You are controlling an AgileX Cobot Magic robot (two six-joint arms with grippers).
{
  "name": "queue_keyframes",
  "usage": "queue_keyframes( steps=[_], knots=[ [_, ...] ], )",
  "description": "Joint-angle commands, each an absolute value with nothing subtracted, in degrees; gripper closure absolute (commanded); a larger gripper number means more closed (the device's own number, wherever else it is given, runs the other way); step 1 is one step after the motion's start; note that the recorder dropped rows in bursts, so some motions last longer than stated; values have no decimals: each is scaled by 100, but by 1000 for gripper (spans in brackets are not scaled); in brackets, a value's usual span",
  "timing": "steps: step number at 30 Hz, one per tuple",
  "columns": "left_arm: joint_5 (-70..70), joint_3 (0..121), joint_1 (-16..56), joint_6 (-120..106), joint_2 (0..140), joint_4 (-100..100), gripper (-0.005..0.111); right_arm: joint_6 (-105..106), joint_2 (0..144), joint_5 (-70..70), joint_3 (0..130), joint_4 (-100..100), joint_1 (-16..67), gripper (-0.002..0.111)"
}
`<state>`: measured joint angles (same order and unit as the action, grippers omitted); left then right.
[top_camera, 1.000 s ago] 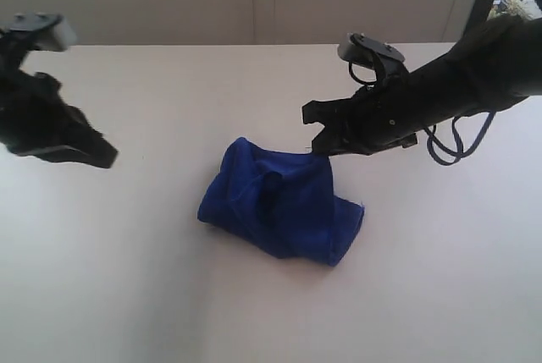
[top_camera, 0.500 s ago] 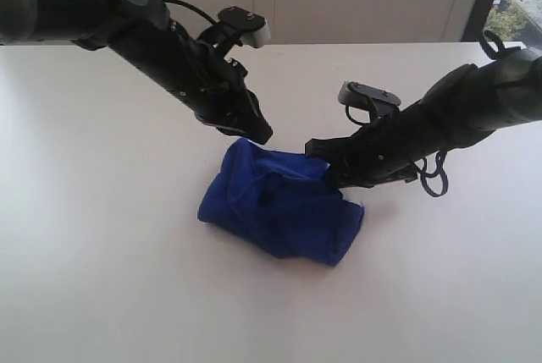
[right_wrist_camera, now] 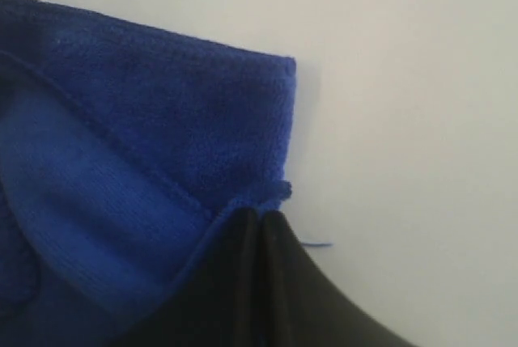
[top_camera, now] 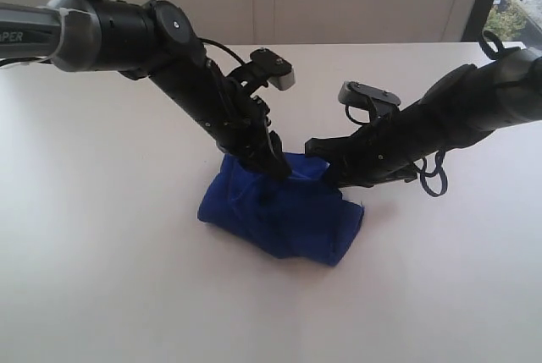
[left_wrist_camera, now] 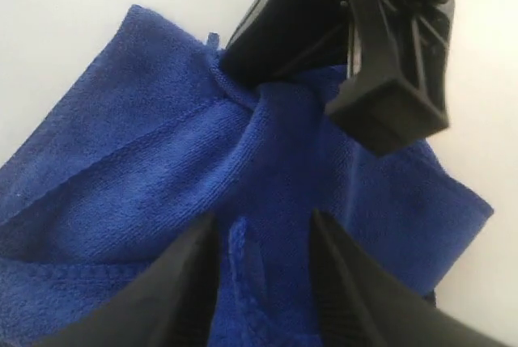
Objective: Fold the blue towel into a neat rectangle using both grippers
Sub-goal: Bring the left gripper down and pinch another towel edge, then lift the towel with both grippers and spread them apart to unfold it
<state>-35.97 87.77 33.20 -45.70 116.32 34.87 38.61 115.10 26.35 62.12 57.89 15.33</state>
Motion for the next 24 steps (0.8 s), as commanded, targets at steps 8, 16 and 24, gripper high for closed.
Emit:
queue_keyframes(
  steps=[8, 16, 24],
  knots=[
    [-3526, 8807, 3342, -4673, 11838, 3707, 67, 3855, 11550, 2557, 6191, 5679, 1536, 108],
    [-3296, 8807, 3342, -4817, 11861, 3873, 107, 3903, 11550, 2520, 6191, 5674, 1536, 108],
    [-3846, 8795, 2845, -2785, 10049, 2369, 107, 4089, 10131, 2254, 6144, 5155, 1536, 108]
  ],
)
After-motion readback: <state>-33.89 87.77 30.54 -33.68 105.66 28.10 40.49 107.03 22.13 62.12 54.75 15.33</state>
